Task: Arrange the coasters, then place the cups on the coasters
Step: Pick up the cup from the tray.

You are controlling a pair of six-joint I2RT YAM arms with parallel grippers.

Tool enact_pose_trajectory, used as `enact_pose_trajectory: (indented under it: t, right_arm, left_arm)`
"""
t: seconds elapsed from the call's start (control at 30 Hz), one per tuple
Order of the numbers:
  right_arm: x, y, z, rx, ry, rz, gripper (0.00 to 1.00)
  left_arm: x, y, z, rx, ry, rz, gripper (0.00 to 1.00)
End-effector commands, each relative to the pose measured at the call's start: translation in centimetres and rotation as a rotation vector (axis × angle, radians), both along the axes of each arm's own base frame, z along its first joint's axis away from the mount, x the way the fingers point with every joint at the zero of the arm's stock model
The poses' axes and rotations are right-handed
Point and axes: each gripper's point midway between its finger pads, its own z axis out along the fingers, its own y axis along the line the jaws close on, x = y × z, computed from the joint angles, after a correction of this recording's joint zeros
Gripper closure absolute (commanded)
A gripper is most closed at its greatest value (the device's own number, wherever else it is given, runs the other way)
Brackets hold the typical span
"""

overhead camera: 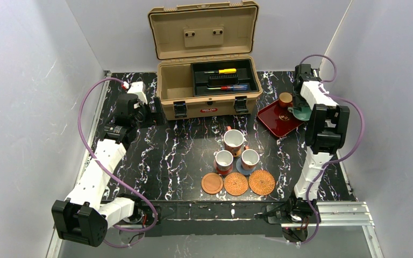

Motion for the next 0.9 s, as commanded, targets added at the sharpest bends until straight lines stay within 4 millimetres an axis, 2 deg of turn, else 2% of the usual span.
enact_pose_trajectory:
  t: [0.0,0.1,0.23,0.4,0.7,0.87]
  right_arm:
    - [1.4,-0.4,0.4,-0.025,-0.001,0.024,0.33]
    - [1.5,-0.4,0.1,-0.025,0.005,0.033,0.36]
    - [1.2,-0.3,-0.3,-0.017,0.014,0.037,0.49]
    - [0.6,0.0,-0.3,-0.003,0.013,0.043,0.58]
    - [-2.9,1.1,0.6,0.07,0.036,-0.043,0.58]
    - [-4.3,3.2,1.0,0.195,0.011,-0.054,0.56]
  left_arm:
    - [-0.1,-0.4,0.0,-0.009,0.006,-0.011,0.01]
    - [0.0,-0.4,-0.1,-0.01,0.01,-0.011,0.01]
    - [0.0,-0.4,-0.1,-0.01,0.012,-0.011,0.01]
    - [0.0,-0.4,-0.1,-0.012,0.011,-0.01,0.01]
    - [-0.1,-0.4,0.0,-0.015,0.007,-0.009,0.01]
    - [-0.1,-0.5,0.1,-0.017,0.005,-0.008,0.01]
